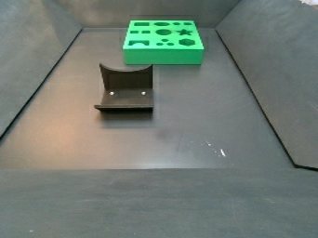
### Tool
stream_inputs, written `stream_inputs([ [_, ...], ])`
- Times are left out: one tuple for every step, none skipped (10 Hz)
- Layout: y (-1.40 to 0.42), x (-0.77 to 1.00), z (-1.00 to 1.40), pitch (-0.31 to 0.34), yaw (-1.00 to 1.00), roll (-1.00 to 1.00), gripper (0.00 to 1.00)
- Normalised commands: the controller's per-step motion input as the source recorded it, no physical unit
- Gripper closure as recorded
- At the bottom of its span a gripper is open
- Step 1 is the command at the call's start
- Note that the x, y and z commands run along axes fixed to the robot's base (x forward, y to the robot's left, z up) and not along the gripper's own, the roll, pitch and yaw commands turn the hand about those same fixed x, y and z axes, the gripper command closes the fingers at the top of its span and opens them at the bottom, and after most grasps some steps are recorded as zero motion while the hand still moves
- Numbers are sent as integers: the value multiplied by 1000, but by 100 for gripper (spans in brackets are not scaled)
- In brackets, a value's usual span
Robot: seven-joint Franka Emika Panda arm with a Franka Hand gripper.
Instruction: Insert the arch object.
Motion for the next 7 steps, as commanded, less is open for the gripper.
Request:
stream_inputs([
  [0,329,-357,-13,-11,53,100],
  [0,654,-554,-13,-40,1,100],
  [26,831,-606,0,-14,13,100],
  [86,863,-540,0,-9,24,100],
  [103,940,-377,44,-80,26,100],
  [77,866,-286,51,-71,67,100],
  [71,780,-260,47,-34,97,100],
])
